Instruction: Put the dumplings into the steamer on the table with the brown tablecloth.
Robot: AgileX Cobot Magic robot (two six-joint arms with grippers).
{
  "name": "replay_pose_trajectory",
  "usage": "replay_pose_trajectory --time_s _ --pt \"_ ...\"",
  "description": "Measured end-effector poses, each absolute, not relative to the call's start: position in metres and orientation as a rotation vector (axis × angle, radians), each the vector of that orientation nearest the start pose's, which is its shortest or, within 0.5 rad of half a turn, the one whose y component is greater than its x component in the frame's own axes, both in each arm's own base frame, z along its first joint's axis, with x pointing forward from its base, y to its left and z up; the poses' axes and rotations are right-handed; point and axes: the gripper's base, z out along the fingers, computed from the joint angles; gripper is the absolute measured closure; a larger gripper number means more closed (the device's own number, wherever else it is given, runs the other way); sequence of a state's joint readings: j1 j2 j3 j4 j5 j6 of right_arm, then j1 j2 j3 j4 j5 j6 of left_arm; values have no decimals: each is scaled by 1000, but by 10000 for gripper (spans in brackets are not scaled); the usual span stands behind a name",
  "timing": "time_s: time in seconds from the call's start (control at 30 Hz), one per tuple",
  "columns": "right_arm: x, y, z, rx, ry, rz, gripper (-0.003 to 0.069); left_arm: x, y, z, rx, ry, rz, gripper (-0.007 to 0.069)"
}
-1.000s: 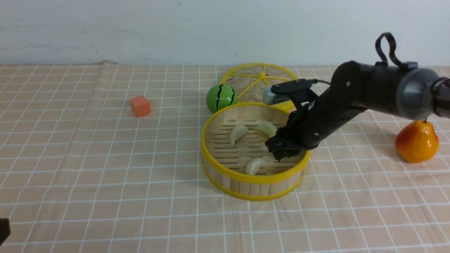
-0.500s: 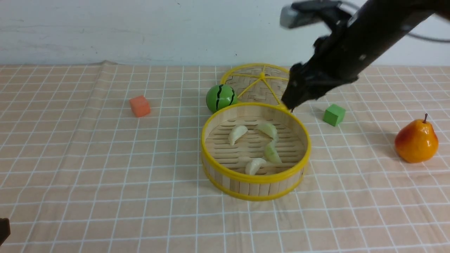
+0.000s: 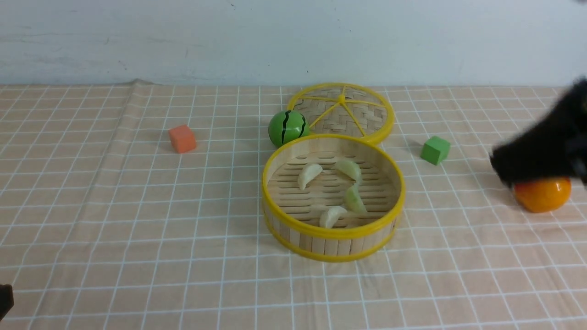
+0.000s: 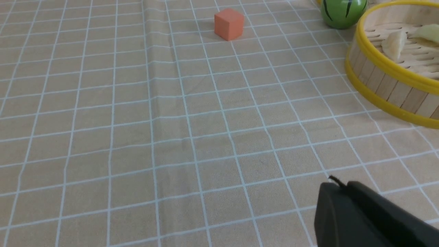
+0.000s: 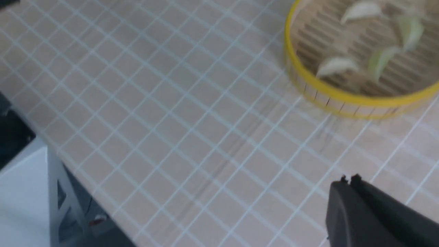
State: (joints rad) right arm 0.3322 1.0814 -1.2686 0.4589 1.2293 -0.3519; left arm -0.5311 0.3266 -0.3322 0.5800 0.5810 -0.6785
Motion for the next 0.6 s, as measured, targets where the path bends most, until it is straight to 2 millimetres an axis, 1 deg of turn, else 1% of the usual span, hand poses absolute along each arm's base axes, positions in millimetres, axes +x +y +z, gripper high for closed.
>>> replay_pose_trajectory --time_s 0.03,0.07,0.1,0.13,0.17,0.2,0.27,0.3,0.33,0.37,0.43,0.5,0.57,0.6 --pt "155 93 400 -803 2342 595 679 76 -13 261 149 1958 -163 600" --pt "151 92 394 -798 2346 596 679 76 -13 261 149 1958 -163 599" --pt "138 87 369 -782 2350 589 679 76 -13 261 149 1958 -163 596" --pt "131 84 358 -767 2343 587 679 76 -13 261 149 1958 -163 596" --pt "125 81 337 -748 2362 584 679 76 -13 261 149 1958 -163 596" --pt "121 79 321 -722 2355 574 679 76 -13 261 149 1958 -163 596" --pt "115 75 297 -682 2360 563 679 76 -13 261 149 1958 -163 594" --pt "110 72 280 -654 2371 557 679 76 -13 261 149 1958 -163 591" --pt "107 71 273 -640 2375 558 678 76 -13 261 149 1958 -163 589" --pt "103 69 258 -619 2395 557 678 76 -13 261 149 1958 -163 588" --pt "98 66 241 -597 2416 552 676 76 -13 261 149 1958 -163 587" --pt "95 62 229 -606 2421 502 676 76 -13 261 149 1958 -163 587" --pt "95 59 227 -628 2406 446 674 76 -13 261 149 1958 -163 587" --pt "97 56 228 -647 2375 386 673 76 -13 261 149 1958 -163 587"
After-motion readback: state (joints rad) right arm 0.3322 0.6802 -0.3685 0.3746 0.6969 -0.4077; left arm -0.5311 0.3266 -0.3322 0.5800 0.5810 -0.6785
